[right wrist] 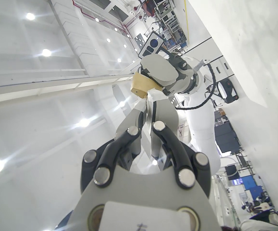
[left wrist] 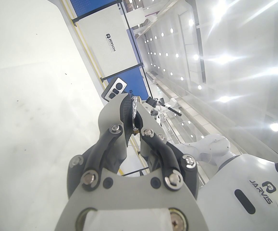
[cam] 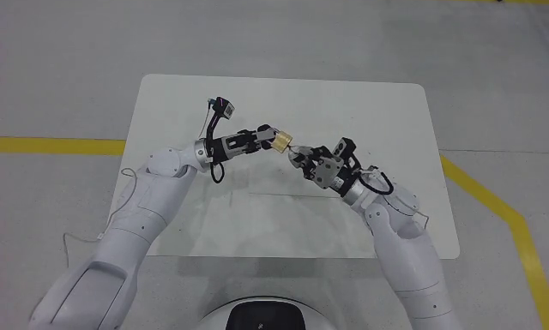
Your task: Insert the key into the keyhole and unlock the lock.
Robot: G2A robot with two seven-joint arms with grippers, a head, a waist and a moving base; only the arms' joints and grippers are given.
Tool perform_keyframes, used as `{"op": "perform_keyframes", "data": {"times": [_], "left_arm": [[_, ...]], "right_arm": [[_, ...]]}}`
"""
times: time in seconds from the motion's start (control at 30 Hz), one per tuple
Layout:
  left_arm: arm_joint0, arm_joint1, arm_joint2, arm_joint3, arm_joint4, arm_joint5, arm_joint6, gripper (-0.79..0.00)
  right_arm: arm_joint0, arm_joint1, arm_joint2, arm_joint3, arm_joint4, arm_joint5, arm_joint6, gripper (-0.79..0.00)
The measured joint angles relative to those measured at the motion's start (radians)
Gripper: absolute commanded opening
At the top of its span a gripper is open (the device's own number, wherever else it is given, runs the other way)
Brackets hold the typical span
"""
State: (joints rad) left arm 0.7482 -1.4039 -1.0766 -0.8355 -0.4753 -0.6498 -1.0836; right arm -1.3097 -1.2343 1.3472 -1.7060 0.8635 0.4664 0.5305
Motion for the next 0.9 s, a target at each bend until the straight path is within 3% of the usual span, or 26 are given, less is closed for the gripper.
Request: {"op": "perform_keyframes", "data": {"times": [0.9], "left_arm": [[-0.001, 0.004, 0.013, -0.008, 0.010, -0.021, 0.003, -0.785]], "right_arm": [[0.054, -0.001, 0.010, 0.113, 0.418, 0.305, 0.001, -0.785]]}}
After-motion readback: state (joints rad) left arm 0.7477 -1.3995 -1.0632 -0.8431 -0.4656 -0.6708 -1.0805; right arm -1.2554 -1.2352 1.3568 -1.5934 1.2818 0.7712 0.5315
